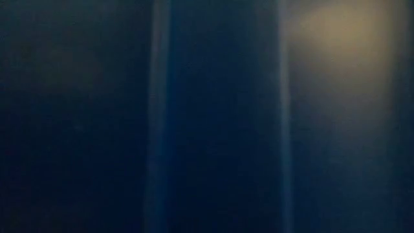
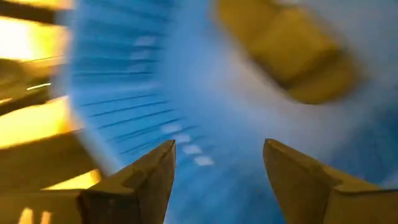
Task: Pick and place slides into bin
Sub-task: Put the bottom black slide in the bin
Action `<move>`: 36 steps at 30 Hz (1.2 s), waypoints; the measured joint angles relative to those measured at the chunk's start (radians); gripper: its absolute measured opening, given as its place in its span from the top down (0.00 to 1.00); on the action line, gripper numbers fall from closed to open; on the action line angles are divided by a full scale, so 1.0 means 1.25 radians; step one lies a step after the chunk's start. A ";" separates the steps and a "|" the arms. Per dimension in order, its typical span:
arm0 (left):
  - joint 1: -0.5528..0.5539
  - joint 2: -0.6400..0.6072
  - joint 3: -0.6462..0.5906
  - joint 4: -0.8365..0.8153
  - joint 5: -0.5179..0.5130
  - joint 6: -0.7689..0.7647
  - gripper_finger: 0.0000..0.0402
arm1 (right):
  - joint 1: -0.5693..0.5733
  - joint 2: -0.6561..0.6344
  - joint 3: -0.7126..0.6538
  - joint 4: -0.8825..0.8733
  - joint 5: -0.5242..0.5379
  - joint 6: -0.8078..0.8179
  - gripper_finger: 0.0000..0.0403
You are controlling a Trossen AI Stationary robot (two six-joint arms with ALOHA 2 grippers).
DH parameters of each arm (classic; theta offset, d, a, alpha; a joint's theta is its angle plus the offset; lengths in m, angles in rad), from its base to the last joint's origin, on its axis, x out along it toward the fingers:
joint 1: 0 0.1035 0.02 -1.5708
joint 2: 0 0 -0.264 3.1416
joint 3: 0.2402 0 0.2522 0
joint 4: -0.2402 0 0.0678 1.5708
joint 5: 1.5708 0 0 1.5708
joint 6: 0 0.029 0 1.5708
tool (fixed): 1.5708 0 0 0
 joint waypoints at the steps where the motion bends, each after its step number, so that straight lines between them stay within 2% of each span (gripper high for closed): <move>1: -0.004 0.000 0.007 0.005 -0.049 0.010 1.00 | -0.004 0.000 0.000 0.054 -0.023 -0.014 0.42; 6: 0.008 -0.024 -0.003 -0.002 -0.253 0.061 1.00 | -0.024 0.000 0.000 0.357 -0.165 0.000 0.43; 11: 0.035 -0.033 0.005 0.002 -0.431 0.142 1.00 | -0.043 -0.004 0.000 0.549 -0.219 0.065 0.43; 13: 0.050 -0.037 0.006 0.001 -0.470 0.207 1.00 | -0.042 -0.004 0.000 0.583 -0.225 0.087 0.43; 17: 0.096 -0.033 0.006 0.000 -0.475 0.406 1.00 | -0.040 -0.004 0.000 0.552 -0.196 0.119 0.43; 20: 0.138 -0.034 0.006 0.000 -0.476 0.511 1.00 | -0.045 0.002 0.000 0.560 -0.258 0.137 0.43; 23: 0.180 -0.034 0.006 0.001 -0.464 0.620 1.00 | -0.049 0.013 0.000 0.559 -0.273 0.186 0.43; 27: 0.224 -0.034 0.006 0.001 -0.492 0.701 1.00 | -0.050 0.027 0.000 0.590 -0.267 0.207 0.43; 31: 0.255 -0.034 0.006 0.002 -0.473 0.819 1.00 | -0.053 0.040 0.000 0.611 -0.238 0.229 0.43; 36: 0.280 -0.033 0.006 0.009 -0.500 0.887 1.00 | -0.074 0.060 0.000 0.614 -0.237 0.256 0.43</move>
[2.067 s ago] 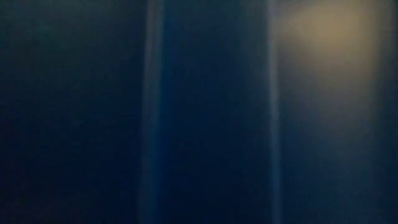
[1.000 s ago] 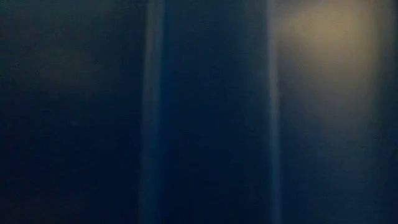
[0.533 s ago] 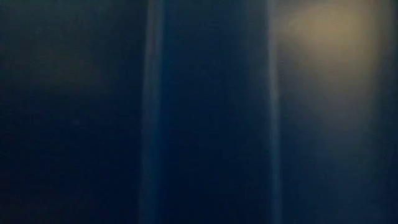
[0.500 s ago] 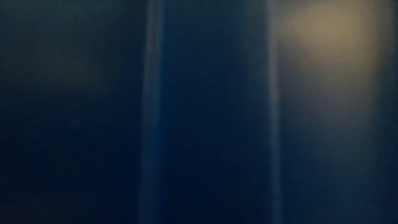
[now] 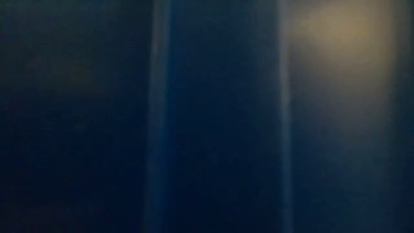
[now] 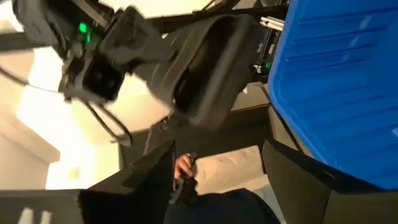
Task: Pick and place slides into bin
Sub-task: Put the bottom black slide in the bin
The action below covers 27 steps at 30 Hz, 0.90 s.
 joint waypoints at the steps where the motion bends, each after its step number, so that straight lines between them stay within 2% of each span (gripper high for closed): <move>1: 0.000 0.000 0.000 0.000 -0.023 0.009 1.00 | -0.004 0.004 0.000 0.007 -0.002 0.008 0.43; 3: 0.000 0.000 0.000 0.001 -0.051 0.048 1.00 | -0.006 0.016 0.000 0.037 -0.002 0.024 0.43; 9: 0.010 0.000 0.000 0.004 -0.037 0.082 1.00 | -0.009 0.054 0.000 0.134 -0.003 0.060 0.43; 16: 0.008 0.000 0.000 0.040 -0.034 0.118 1.00 | -0.010 0.079 0.000 0.155 0.026 0.062 0.45; 19: 0.009 -0.001 0.000 0.040 -0.034 0.118 1.00 | -0.010 0.083 0.000 0.158 0.026 0.062 0.56; 24: 0.022 -0.001 0.000 0.038 -0.029 0.124 1.00 | -0.010 0.093 0.000 0.155 0.017 0.053 0.89; 25: 0.023 -0.001 0.000 0.038 -0.025 0.124 1.00 | -0.011 0.095 0.000 0.150 0.011 0.047 0.94; 27: 0.023 -0.001 0.000 0.039 -0.025 0.127 1.00 | -0.010 0.097 0.000 0.147 0.014 0.040 0.95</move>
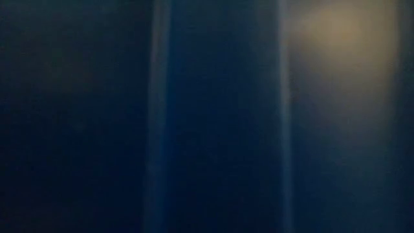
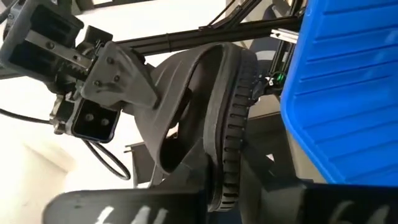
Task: Pick and place slides into bin
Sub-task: Put the bottom black slide in the bin
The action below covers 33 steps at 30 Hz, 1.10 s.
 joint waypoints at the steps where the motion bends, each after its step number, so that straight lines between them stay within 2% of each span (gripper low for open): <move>1: 0.002 0.000 0.000 0.002 0.000 0.000 1.00 | 0.001 0.000 0.000 -0.006 0.007 -0.008 0.95; 6: 0.007 0.002 -0.001 0.001 0.004 -0.036 0.97 | 0.013 -0.004 0.001 -0.070 0.070 -0.082 0.97; 9: 0.008 0.002 -0.001 0.001 0.010 -0.092 0.92 | 0.022 -0.018 0.002 -0.114 0.120 -0.120 0.97; 15: 0.005 -0.011 0.000 -0.041 0.023 -0.267 0.72 | 0.030 -0.078 0.001 -0.295 0.233 -0.177 0.98; 21: -0.002 -0.033 -0.002 -0.044 0.013 -0.303 0.55 | 0.041 -0.173 0.000 -0.491 0.398 -0.188 0.98; 24: 0.028 -0.047 0.000 -0.045 0.059 -0.330 0.53 | 0.059 -0.212 0.000 -0.580 0.483 -0.228 0.98; 28: 0.090 -0.050 0.000 -0.046 0.101 -0.392 0.53 | 0.093 -0.242 0.000 -0.601 0.590 -0.309 0.98; 33: 0.155 -0.051 0.000 -0.047 0.187 -0.403 0.53 | 0.133 -0.249 0.000 -0.628 0.675 -0.288 0.98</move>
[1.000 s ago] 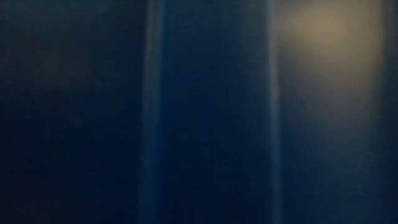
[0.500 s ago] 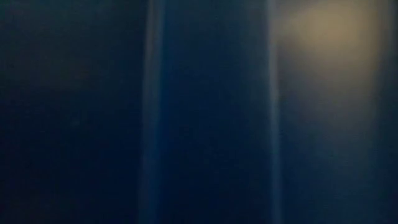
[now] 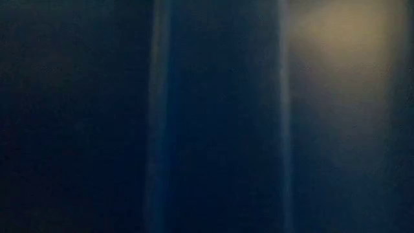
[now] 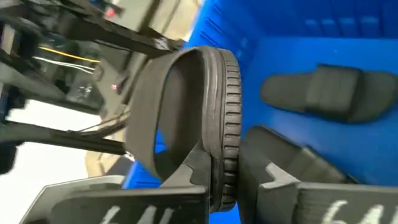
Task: Pick and place slides into bin
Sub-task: Put the bottom black slide in the bin
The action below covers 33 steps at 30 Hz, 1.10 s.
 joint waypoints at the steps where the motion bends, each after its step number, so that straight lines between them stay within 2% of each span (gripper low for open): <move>1: 0.012 -0.001 0.000 0.000 -0.006 0.000 0.53 | 0.006 0.000 0.000 -0.020 0.007 0.020 0.98; 7: 0.098 -0.020 0.000 0.000 -0.129 0.011 0.53 | 0.023 0.003 0.000 -0.124 0.031 0.157 0.98; 13: 0.206 -0.032 0.000 0.001 -0.254 0.087 0.53 | 0.025 0.007 0.000 -0.175 0.078 0.180 0.99; 18: 0.290 -0.037 0.000 0.013 -0.209 0.093 0.52 | 0.000 0.012 0.000 -0.191 0.061 0.138 0.99; 23: 0.340 -0.037 0.000 0.048 -0.189 0.191 0.52 | -0.055 0.013 0.000 -0.174 -0.001 0.082 0.99; 28: 0.355 -0.037 0.000 0.133 -0.159 0.379 0.52 | -0.155 0.034 0.001 -0.149 -0.098 0.082 0.99; 31: 0.355 -0.037 0.000 0.175 -0.141 0.463 0.52 | -0.227 0.088 0.001 -0.097 -0.207 0.058 0.99; 33: 0.355 -0.037 0.000 0.189 -0.121 0.492 0.52 | -0.260 0.126 0.001 -0.065 -0.243 0.054 0.99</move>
